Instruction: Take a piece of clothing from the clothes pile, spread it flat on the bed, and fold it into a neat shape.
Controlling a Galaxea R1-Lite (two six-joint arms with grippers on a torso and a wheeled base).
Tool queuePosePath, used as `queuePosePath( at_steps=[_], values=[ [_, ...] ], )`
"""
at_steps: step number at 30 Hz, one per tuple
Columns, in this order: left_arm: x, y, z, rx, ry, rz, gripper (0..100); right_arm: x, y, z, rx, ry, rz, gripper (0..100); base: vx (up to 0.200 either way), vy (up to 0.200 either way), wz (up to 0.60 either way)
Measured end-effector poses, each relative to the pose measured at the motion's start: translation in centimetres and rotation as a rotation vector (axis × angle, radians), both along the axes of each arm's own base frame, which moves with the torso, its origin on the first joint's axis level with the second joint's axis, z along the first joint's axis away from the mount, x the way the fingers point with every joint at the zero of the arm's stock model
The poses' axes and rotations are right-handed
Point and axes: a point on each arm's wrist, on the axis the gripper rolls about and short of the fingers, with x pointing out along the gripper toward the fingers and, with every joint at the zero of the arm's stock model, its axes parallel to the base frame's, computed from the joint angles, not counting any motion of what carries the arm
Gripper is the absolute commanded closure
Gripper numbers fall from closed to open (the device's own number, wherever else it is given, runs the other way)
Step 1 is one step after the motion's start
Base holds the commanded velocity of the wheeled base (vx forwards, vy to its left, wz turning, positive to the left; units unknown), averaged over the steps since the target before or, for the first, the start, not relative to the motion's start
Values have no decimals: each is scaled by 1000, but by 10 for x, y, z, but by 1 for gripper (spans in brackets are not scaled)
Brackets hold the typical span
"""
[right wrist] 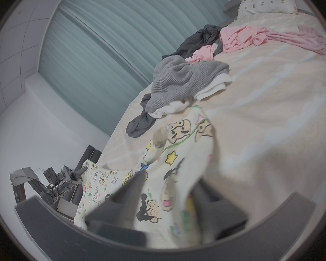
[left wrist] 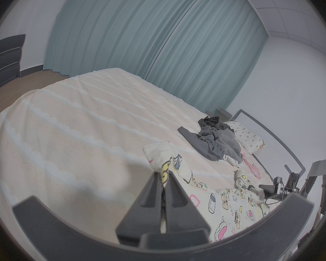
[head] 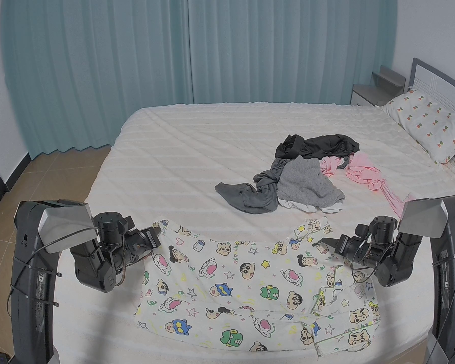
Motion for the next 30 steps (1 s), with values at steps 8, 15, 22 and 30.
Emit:
queuePosePath(
  at_steps=[8,15,22,30],
  values=[
    [1,1,2,-1,-8,2,100,0,-8,5,21,-50,-22,100,0,0,0],
    [2,3,6,-4,-28,7,100,-2,-10,13,69,-100,-41,100,0,0,0],
    [3,4,11,-8,-51,11,100,-6,-12,17,85,-99,-51,100,0,0,0],
    [4,5,15,-16,-72,16,100,-8,-14,25,105,-101,-49,100,0,0,0]
  ],
)
